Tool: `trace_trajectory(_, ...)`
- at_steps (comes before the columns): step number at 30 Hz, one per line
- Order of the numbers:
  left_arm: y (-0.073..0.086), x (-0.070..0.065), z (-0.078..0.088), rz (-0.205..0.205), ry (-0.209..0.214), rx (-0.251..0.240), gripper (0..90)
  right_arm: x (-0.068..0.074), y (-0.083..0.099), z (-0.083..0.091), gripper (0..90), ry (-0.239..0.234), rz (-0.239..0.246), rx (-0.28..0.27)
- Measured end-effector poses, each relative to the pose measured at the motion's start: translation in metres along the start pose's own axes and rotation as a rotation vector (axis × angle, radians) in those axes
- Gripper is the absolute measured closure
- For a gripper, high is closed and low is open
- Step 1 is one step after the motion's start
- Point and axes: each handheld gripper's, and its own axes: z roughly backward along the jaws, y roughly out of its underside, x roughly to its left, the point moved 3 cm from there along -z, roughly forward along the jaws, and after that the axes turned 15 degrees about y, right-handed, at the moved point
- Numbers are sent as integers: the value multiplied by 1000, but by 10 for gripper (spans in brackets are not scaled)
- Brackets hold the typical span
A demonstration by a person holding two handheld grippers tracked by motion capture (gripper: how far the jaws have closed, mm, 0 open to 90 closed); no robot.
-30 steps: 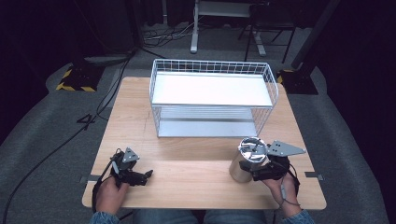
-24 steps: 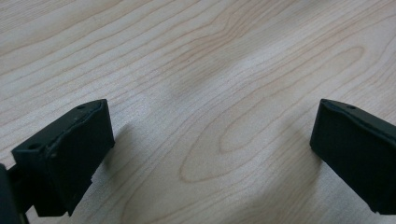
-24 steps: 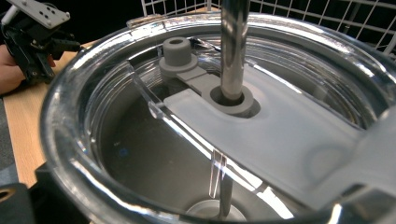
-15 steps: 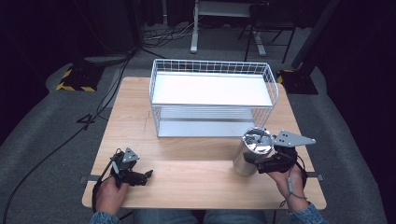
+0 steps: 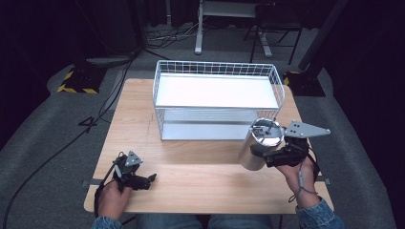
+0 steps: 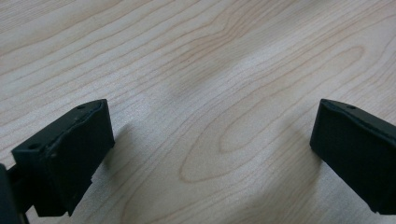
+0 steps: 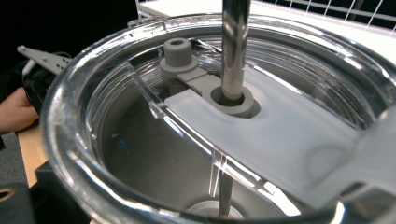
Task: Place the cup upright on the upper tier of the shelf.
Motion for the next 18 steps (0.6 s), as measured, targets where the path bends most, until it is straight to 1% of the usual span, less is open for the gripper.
trace_trajectory(1,0,0,0,0,0,0,0,-1,-7,1,36,-2,-1,-2)
trace_trajectory(3,0,0,0,0,0,0,0,-2,-10,1,36,-3,1,-4)
trace_trajectory(6,0,0,0,0,0,0,0,-3,-26,2,36,-2,15,-9)
trace_trajectory(8,0,0,0,1,1,0,0,-4,-30,2,36,-2,15,-9)
trace_trajectory(9,0,0,0,1,1,0,0,-5,-39,3,36,-3,15,-11)
trace_trajectory(14,0,0,0,0,1,-1,0,-8,-63,2,36,-7,17,-10)
trace_trajectory(15,0,0,0,0,1,-1,0,-8,-63,2,36,-7,17,-10)
trace_trajectory(18,0,0,0,0,1,-1,0,-9,-78,0,36,-8,21,-11)
